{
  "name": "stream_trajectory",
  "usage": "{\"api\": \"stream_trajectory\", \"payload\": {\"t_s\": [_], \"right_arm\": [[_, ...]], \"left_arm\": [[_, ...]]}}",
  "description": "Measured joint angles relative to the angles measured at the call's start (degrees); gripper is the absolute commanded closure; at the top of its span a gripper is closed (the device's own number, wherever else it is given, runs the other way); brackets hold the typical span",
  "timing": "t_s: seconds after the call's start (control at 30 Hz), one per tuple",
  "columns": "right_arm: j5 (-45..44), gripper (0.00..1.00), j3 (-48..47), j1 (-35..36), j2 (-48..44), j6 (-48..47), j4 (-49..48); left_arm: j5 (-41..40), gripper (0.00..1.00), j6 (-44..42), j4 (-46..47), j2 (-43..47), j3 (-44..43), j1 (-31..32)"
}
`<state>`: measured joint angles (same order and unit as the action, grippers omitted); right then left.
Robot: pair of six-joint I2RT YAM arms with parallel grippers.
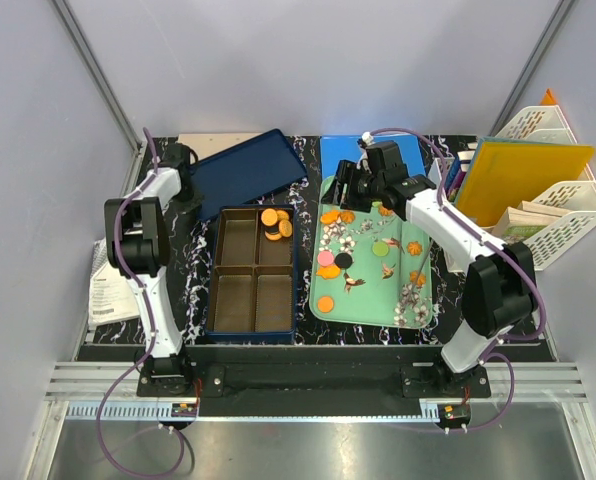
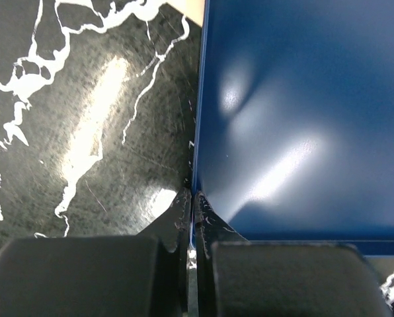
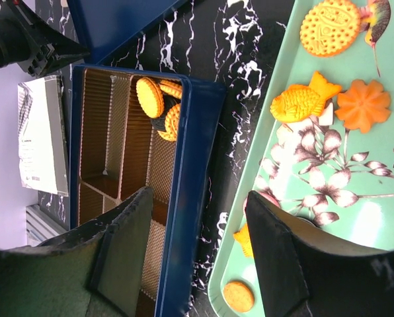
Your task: Pack the cookies
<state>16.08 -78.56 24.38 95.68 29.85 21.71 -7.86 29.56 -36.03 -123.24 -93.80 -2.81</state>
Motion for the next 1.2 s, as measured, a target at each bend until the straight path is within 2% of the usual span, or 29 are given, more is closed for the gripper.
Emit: {"api": "stream_trajectory", "payload": {"t_s": [0.17, 0.57, 0.83, 1.2], "right_arm": [[0.7, 0.33, -5.2, -0.3, 3.3, 1.1, -0.1], [2.6, 0.32, -17.1, -2.8, 18.0, 8.8, -5.6], [7.7, 0.32, -17.5, -2.9, 20.3, 16.3, -12.5], [12.5, 0.29, -17.5, -2.8, 29.8, 25.8, -19.2]], "left_arm": [[2.6, 1.0, 1.2, -1.6, 1.0, -1.2, -0.1], [10.2, 1.0, 5.0, -1.7, 8.4, -3.3, 0.0], [12.2, 1.0, 7.5, -1.2, 11.2, -3.3, 0.7], [14.5, 1.0, 9.6, 0.4, 13.0, -3.3, 2.9]]}}
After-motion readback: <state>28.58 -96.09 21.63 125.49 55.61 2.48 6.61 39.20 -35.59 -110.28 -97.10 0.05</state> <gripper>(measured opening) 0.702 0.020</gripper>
